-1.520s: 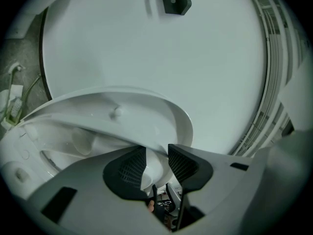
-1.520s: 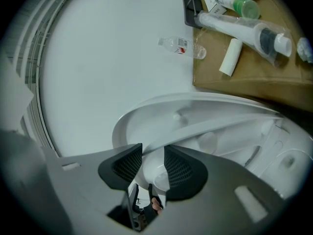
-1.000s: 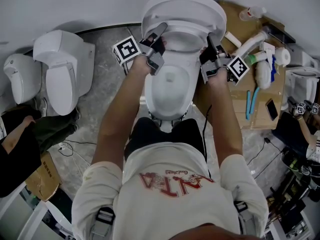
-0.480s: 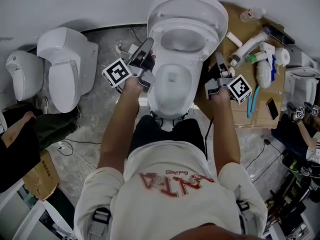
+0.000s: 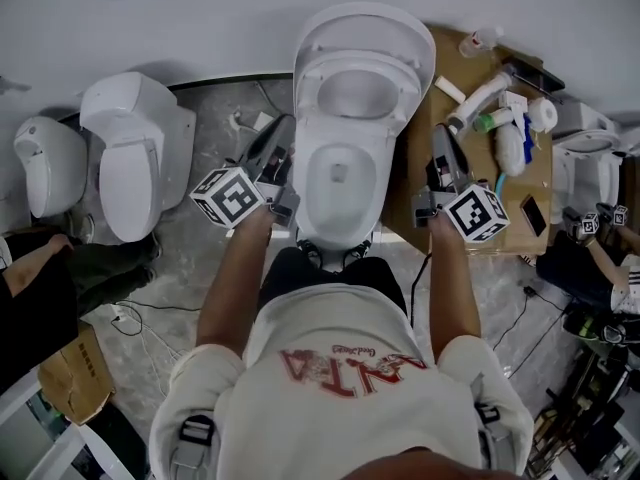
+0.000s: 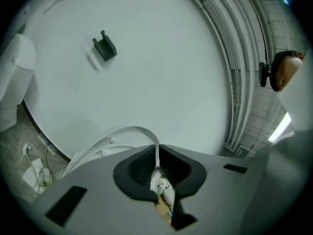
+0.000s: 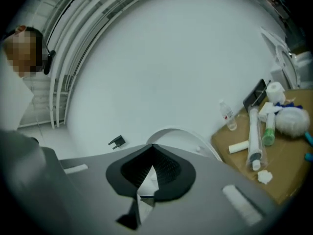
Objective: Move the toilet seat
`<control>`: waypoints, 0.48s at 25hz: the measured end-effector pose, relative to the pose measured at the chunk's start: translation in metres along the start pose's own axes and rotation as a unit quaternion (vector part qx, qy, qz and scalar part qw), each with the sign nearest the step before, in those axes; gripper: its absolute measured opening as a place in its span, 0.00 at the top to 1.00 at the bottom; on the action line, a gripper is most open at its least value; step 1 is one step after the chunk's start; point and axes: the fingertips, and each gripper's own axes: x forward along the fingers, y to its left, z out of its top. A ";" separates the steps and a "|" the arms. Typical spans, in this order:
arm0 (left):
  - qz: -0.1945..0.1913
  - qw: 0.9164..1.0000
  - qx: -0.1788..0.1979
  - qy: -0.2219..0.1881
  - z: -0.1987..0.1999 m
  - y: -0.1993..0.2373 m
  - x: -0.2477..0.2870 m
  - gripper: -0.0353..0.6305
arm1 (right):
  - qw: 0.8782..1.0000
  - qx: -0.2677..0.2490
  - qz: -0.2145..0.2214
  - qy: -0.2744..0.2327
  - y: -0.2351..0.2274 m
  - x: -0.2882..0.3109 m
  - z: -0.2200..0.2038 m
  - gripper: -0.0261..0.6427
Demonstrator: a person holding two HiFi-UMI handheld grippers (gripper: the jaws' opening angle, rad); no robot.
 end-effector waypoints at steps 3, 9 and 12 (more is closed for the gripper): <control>0.004 0.998 0.061 -0.001 0.012 -0.028 -0.019 0.91 | 0.999 -0.041 0.008 0.004 0.030 -0.017 0.009 0.96; 0.005 0.986 0.167 0.001 0.024 -0.079 -0.045 0.91 | 0.992 -0.118 0.023 0.030 0.074 -0.045 0.015 0.96; 0.009 0.977 0.214 0.007 0.025 -0.099 -0.054 0.91 | 0.986 -0.160 0.040 0.029 0.097 -0.056 0.022 0.96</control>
